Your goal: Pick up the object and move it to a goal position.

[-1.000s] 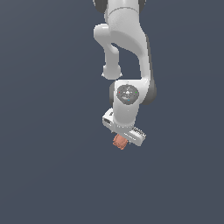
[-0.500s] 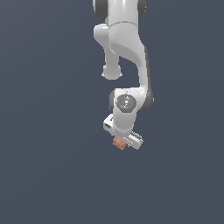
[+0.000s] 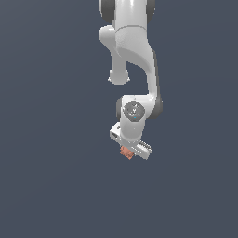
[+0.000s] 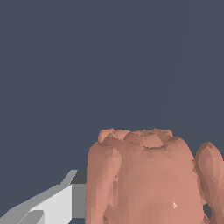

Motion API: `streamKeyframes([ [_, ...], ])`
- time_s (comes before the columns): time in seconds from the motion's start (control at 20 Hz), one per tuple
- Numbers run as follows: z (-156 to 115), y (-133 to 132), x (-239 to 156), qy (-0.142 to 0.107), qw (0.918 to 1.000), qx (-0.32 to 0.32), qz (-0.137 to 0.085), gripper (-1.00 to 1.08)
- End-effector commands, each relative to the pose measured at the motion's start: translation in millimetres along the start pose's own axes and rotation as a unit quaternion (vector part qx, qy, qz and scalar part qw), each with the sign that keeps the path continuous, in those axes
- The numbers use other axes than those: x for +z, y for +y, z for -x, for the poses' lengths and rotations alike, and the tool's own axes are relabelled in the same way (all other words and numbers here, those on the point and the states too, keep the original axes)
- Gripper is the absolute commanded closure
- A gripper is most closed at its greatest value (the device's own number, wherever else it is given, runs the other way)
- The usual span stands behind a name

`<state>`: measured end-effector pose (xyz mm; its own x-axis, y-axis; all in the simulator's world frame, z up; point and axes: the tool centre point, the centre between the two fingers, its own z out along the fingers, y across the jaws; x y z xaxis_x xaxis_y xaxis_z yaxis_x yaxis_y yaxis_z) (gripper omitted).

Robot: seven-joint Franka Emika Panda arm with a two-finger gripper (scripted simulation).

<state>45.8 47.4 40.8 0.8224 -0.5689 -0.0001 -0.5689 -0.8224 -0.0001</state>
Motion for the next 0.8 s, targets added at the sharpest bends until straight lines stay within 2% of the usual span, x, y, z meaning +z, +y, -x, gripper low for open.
streamKeyframes([
  [0.0, -0.2, 0.3, 0.2, 0.000, 1.0000, 0.000, 0.000, 1.08],
  [0.4, -0.1, -2.5, -4.6, 0.000, 1.0000, 0.000, 0.000, 1.08],
  [0.75, 0.2, -19.7, -34.4, 0.000, 1.0000, 0.000, 0.000, 1.08],
])
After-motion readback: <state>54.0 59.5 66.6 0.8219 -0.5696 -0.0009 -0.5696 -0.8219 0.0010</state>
